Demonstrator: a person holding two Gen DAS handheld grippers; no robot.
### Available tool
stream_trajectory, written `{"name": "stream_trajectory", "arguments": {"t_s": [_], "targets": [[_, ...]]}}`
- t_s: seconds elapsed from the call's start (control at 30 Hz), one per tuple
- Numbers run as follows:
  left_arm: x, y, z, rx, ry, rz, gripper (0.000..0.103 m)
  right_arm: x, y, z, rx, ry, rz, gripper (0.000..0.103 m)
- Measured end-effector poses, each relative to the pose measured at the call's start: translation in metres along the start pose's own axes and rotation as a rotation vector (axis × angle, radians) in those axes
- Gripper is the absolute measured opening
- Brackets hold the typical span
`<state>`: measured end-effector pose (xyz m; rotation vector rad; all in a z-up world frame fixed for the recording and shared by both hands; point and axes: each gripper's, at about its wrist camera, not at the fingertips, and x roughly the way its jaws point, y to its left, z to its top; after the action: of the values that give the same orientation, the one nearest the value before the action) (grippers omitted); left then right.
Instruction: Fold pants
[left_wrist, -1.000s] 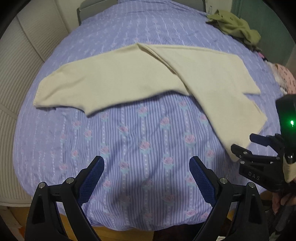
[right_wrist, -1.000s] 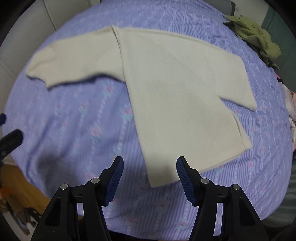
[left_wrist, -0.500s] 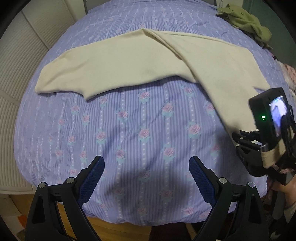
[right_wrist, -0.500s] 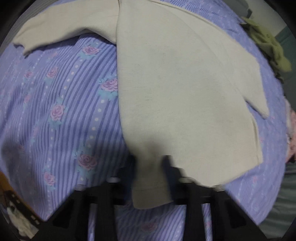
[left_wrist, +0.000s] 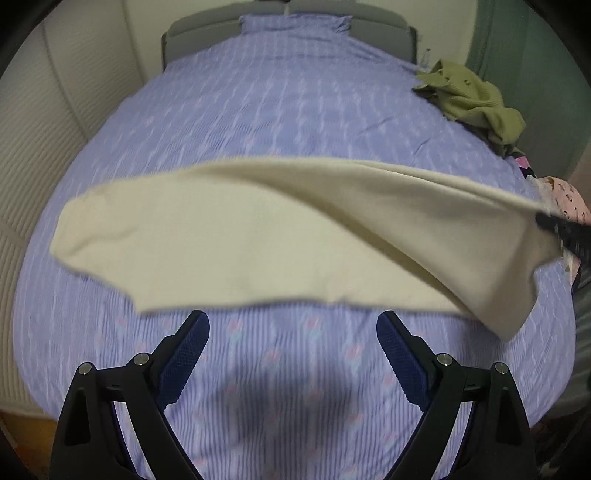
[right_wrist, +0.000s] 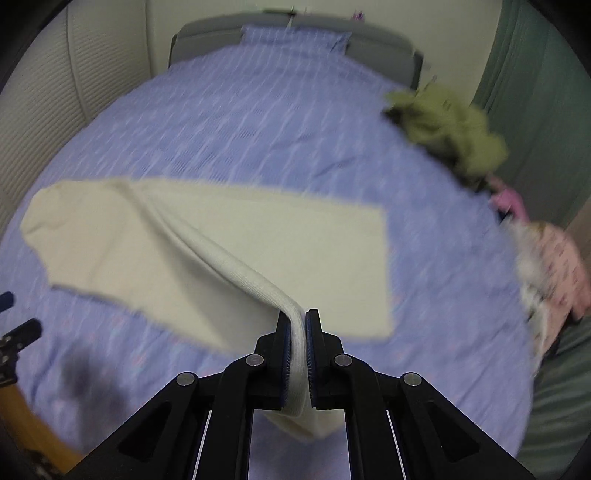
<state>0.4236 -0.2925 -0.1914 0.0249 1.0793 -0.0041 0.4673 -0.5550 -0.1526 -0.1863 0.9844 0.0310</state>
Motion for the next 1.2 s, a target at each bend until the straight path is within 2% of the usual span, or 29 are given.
{"name": "stream_trajectory", "arguments": {"t_s": [0.13,0.23,0.3,0.4,0.47,0.53,0.6,0.7,0.77,0.8,0.9,0.93,0.97,1.07,1.13,1.2], "targets": [[0.019,-0.021,0.029,0.025,-0.005,-0.018,0.093,0.029,-0.026,0.053,0.009,-0.06,-0.044,0.005],[0.031,-0.033,0.041,0.036,-0.002,-0.025,0.093,0.065,-0.034,0.085,-0.001,-0.053,-0.066,0.005],[0.043,-0.041,0.051,0.065,-0.005,-0.032,0.093,0.083,-0.038,0.092,-0.006,-0.044,-0.072,0.005],[0.067,-0.052,0.079,0.169,-0.047,-0.057,0.093,0.112,-0.047,0.1,-0.005,-0.016,-0.079,0.005],[0.089,-0.058,0.112,0.288,-0.075,-0.135,0.093,0.129,-0.053,0.099,0.0,0.006,-0.077,0.005],[0.115,-0.064,0.144,0.4,-0.074,-0.176,0.093,0.144,-0.057,0.097,0.003,0.025,-0.077,0.005],[0.142,-0.072,0.171,0.491,-0.043,-0.197,0.093,0.155,-0.061,0.096,0.009,0.034,-0.076,0.005],[0.189,-0.087,0.203,0.581,0.094,-0.297,0.092,0.164,-0.064,0.096,0.019,0.037,-0.075,0.004],[0.209,-0.094,0.209,0.612,0.141,-0.287,0.074,0.168,-0.065,0.099,0.028,0.037,-0.072,0.004],[0.224,-0.098,0.213,0.619,0.174,-0.275,0.072,0.169,-0.065,0.1,0.032,0.037,-0.07,0.004],[0.245,-0.106,0.214,0.619,0.254,-0.32,0.053,0.172,-0.067,0.101,0.042,0.038,-0.067,0.004],[0.246,-0.107,0.212,0.623,0.264,-0.331,0.038,0.174,-0.068,0.101,0.045,0.042,-0.067,0.004],[0.248,-0.108,0.212,0.626,0.265,-0.332,0.016,0.176,-0.068,0.102,0.047,0.045,-0.065,0.004],[0.245,-0.107,0.214,0.612,0.243,-0.326,0.01,0.182,-0.067,0.102,0.034,0.053,-0.069,0.004],[0.242,-0.106,0.219,0.589,0.215,-0.31,0.01,0.188,-0.067,0.105,0.03,0.054,-0.076,0.004],[0.25,-0.109,0.222,0.576,0.223,-0.274,0.011,0.199,-0.067,0.108,0.028,0.066,-0.085,0.004]]}}
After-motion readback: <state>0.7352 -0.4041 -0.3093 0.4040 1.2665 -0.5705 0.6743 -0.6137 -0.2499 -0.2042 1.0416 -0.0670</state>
